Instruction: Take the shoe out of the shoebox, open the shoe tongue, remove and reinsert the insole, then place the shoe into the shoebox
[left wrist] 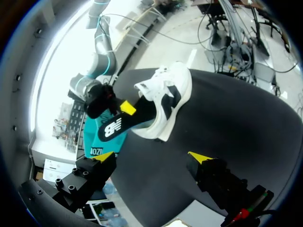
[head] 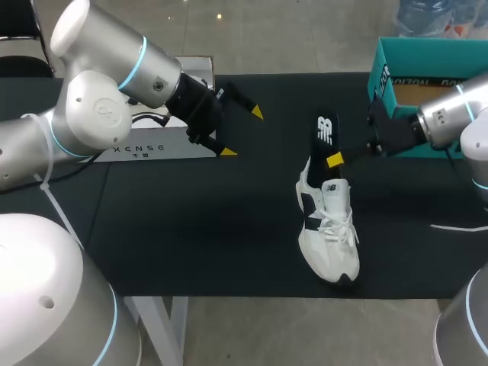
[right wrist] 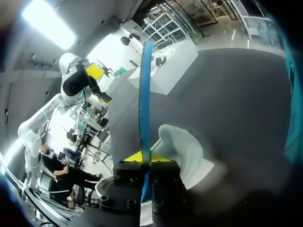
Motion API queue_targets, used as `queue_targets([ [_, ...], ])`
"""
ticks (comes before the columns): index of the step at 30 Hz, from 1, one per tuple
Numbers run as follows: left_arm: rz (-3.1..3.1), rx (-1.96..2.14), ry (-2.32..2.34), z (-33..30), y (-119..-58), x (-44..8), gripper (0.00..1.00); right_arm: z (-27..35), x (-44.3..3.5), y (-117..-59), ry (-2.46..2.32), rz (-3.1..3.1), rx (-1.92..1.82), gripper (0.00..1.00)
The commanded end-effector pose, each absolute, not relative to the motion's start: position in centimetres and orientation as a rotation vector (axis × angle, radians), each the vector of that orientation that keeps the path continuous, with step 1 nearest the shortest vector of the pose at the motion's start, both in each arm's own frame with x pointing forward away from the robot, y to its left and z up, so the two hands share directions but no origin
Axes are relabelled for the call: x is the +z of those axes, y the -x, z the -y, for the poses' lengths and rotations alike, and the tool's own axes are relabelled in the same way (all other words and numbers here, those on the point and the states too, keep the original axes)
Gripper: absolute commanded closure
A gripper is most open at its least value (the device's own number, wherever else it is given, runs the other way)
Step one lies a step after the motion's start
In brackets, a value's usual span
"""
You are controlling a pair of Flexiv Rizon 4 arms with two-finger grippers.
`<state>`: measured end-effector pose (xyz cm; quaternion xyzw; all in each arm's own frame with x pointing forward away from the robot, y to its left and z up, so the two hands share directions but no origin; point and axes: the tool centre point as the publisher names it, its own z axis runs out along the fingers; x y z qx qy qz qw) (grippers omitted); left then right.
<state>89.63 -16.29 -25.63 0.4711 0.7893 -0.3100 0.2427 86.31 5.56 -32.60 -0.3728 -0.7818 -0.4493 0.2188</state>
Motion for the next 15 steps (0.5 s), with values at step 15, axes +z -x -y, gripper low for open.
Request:
queue_targets([
  [15, -2.160, -0.843, -1.290, 16.3, -89.6, -25.6, 0.00, -5.5, -34.9, -83.3, 1.043, 2.133, -1.154, 1.00],
])
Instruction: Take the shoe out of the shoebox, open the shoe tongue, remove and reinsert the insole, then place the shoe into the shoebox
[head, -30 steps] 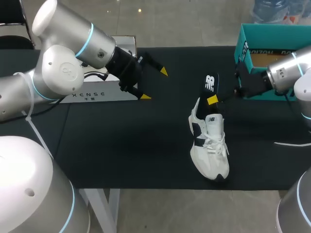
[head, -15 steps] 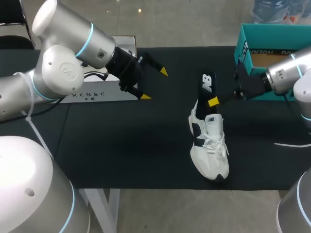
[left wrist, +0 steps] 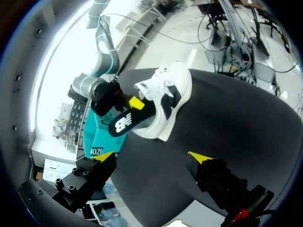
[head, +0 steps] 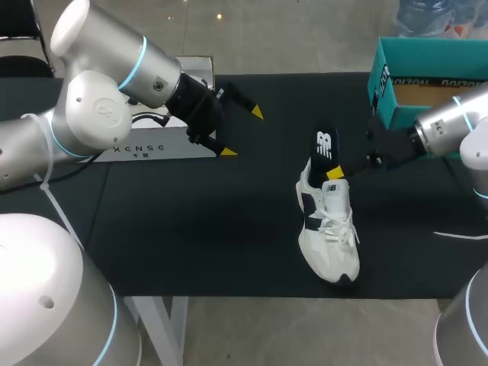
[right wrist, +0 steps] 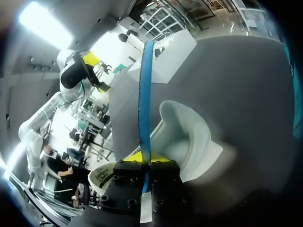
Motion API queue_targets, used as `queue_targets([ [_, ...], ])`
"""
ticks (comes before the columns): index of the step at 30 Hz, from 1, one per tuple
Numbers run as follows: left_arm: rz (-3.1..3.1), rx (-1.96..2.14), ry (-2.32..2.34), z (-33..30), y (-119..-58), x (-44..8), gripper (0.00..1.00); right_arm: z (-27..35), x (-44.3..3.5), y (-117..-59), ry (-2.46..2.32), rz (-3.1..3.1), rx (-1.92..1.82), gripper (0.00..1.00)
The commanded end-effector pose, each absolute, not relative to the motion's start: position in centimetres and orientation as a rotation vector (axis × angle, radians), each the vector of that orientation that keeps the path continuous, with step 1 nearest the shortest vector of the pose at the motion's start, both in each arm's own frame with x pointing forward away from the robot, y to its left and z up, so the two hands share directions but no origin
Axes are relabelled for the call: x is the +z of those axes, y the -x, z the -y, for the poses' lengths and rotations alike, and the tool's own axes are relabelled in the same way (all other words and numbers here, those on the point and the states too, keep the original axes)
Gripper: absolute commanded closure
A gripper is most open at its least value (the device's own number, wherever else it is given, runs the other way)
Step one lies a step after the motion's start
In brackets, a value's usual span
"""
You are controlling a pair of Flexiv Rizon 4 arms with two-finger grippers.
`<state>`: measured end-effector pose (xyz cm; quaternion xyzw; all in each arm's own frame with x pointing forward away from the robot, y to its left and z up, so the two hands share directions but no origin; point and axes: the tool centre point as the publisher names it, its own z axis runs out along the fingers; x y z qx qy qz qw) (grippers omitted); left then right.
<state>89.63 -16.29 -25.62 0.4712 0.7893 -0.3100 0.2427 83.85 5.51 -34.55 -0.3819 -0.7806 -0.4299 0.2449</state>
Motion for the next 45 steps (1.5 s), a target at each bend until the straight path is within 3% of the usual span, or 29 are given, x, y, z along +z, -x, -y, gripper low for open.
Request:
queue_targets([
  [1, -2.160, -0.843, -1.290, 16.3, -89.6, -25.6, 0.00, -5.5, -35.0, -83.1, 1.044, 2.130, -1.152, 1.00],
  [8, -2.160, -0.843, -1.290, 16.3, -89.6, -25.6, 0.00, -5.7, -35.3, -82.9, 1.042, 2.129, -1.121, 1.00],
  [9, -2.160, -0.843, -1.290, 16.3, -89.6, -25.6, 0.00, -5.7, -35.2, -83.0, 1.043, 2.130, -1.122, 0.95],
  [10, -2.160, -0.843, -1.290, 16.3, -89.6, -25.6, 0.00, -5.8, -35.1, -83.2, 1.043, 2.132, -1.123, 0.76],
  [13, -2.160, -0.843, -1.290, 16.3, -89.6, -25.6, 0.00, -5.9, -34.8, -83.7, 1.049, 2.146, -1.125, 0.49],
  [14, -2.160, -0.843, -1.290, 16.3, -89.6, -25.6, 0.00, -5.8, -34.6, -83.9, 1.051, 2.150, -1.128, 0.07],
  [15, -2.160, -0.843, -1.290, 16.3, -89.6, -25.6, 0.00, -5.9, -34.5, -84.1, 1.050, 2.154, -1.132, 0.00],
  [27, -2.160, -0.843, -1.290, 16.3, -89.6, -25.6, 0.00, -5.6, -33.3, -87.3, 1.043, 2.202, -1.166, 0.01],
  [28, -2.160, -0.843, -1.290, 16.3, -89.6, -25.6, 0.00, -5.5, -33.3, -87.3, 1.043, 2.204, -1.168, 0.13],
  [29, -2.160, -0.843, -1.290, 16.3, -89.6, -25.6, 0.00, -5.5, -33.2, -87.4, 1.042, 2.206, -1.170, 0.45],
  [30, -2.160, -0.843, -1.290, 16.3, -89.6, -25.6, 0.00, -5.5, -33.2, -87.6, 1.042, 2.208, -1.172, 0.58],
  [32, -2.160, -0.843, -1.290, 16.3, -89.6, -25.6, 0.00, -5.4, -33.1, -87.7, 1.043, 2.211, -1.179, 1.00],
  [45, -2.160, -0.843, -1.290, 16.3, -89.6, -25.6, 0.00, -5.7, -33.7, -86.4, 1.040, 2.195, -1.167, 1.00],
])
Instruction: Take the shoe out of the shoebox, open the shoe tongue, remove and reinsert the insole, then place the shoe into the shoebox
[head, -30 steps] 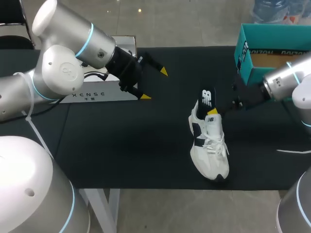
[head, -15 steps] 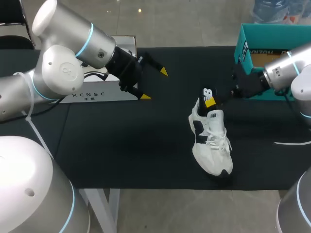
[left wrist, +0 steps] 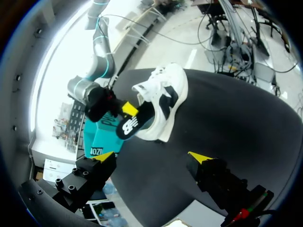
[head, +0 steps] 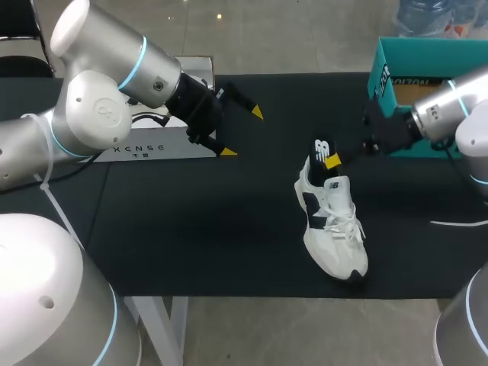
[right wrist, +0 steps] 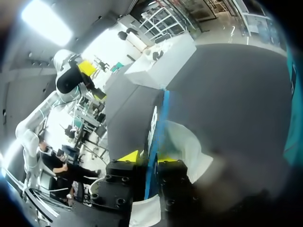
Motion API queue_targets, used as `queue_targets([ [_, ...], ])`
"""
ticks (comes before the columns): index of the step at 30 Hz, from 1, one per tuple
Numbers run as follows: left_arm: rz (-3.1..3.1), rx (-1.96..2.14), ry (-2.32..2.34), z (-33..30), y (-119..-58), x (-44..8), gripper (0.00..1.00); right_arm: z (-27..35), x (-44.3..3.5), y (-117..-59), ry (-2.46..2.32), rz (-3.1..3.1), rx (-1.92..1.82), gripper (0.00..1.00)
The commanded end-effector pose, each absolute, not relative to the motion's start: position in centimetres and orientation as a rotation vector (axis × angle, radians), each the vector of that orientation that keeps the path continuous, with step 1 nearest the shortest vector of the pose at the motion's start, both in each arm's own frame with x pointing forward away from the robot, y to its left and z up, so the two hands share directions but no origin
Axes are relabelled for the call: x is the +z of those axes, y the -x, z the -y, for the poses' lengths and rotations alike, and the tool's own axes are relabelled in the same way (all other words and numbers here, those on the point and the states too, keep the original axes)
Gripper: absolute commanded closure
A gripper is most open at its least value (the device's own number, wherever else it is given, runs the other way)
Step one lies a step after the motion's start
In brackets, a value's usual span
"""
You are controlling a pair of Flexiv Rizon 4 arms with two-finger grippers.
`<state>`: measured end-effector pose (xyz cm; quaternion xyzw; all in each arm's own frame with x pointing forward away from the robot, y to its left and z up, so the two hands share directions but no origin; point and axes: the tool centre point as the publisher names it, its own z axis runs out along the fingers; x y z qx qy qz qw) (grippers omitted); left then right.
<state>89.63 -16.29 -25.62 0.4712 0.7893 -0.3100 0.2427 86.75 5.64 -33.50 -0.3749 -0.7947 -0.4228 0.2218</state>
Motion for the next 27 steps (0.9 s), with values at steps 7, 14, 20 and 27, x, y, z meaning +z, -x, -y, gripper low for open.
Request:
queue_targets([
  [7, -2.160, -0.843, -1.290, 16.3, -89.6, -25.6, 0.00, -5.7, -34.0, -85.4, 1.037, 2.183, -1.152, 1.00],
  [14, -2.160, -0.843, -1.290, 16.3, -89.6, -25.6, 0.00, -6.3, -34.6, -84.0, 1.016, 2.163, -1.123, 1.00],
  [20, -2.160, -0.843, -1.290, 16.3, -89.6, -25.6, 0.00, -6.6, -35.2, -82.9, 1.008, 2.151, -1.100, 1.00],
  [27, -2.160, -0.843, -1.290, 16.3, -89.6, -25.6, 0.00, -6.2, -35.2, -82.7, 1.024, 2.148, -1.085, 0.76],
])
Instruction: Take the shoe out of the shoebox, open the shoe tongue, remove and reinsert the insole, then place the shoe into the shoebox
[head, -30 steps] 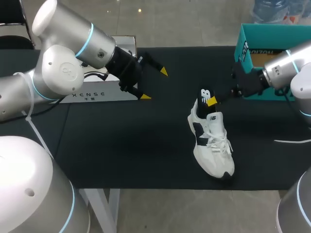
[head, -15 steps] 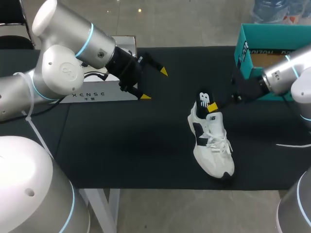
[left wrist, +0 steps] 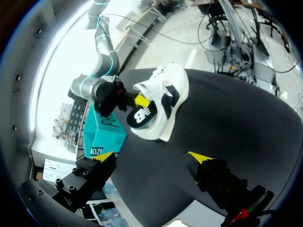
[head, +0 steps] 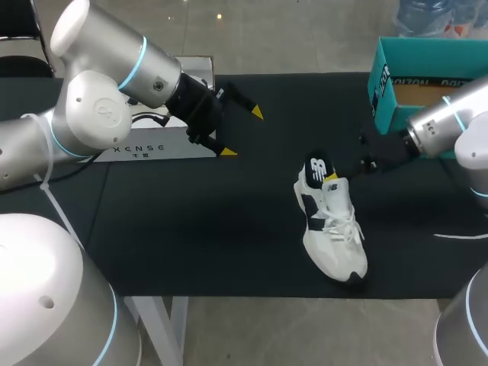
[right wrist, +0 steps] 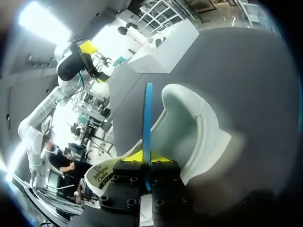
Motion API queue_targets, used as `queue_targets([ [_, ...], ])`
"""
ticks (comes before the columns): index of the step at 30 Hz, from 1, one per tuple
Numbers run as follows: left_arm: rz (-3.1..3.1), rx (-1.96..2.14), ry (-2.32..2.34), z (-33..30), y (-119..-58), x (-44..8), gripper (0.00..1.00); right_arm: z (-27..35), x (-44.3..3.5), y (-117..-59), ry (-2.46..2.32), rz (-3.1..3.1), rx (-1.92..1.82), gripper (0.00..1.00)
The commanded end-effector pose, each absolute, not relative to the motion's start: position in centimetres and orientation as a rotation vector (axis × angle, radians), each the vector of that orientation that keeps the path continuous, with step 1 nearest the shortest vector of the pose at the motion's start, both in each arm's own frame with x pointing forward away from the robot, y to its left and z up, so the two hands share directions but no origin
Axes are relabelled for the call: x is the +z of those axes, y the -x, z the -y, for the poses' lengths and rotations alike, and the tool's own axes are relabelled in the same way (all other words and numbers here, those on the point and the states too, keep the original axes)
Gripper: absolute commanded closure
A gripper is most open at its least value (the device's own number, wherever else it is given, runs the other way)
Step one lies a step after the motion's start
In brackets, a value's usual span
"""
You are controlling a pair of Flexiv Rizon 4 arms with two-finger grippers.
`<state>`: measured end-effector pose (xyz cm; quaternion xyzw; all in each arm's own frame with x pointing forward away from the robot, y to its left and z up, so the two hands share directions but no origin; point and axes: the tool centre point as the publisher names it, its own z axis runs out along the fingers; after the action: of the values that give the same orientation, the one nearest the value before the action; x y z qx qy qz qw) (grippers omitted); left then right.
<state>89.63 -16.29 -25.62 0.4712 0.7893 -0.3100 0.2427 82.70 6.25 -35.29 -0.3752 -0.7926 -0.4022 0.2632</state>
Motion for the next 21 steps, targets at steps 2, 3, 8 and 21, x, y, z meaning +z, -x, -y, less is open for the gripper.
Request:
queue_targets([
  [2, -2.160, -0.843, -1.290, 16.3, -89.6, -25.6, 0.00, -6.1, -34.9, -83.0, 1.026, 2.154, -1.092, 0.27],
  [3, -2.160, -0.843, -1.290, 16.3, -89.6, -25.6, 0.00, -6.1, -34.8, -83.2, 1.025, 2.156, -1.095, 0.07],
  [8, -2.160, -0.843, -1.290, 16.3, -89.6, -25.6, 0.00, -5.7, -33.9, -84.3, 1.023, 2.180, -1.115, 0.00],
  [21, -2.160, -0.843, -1.290, 16.3, -89.6, -25.6, 0.00, -6.0, -33.2, -86.5, 0.994, 2.222, -1.129, 0.22],
])
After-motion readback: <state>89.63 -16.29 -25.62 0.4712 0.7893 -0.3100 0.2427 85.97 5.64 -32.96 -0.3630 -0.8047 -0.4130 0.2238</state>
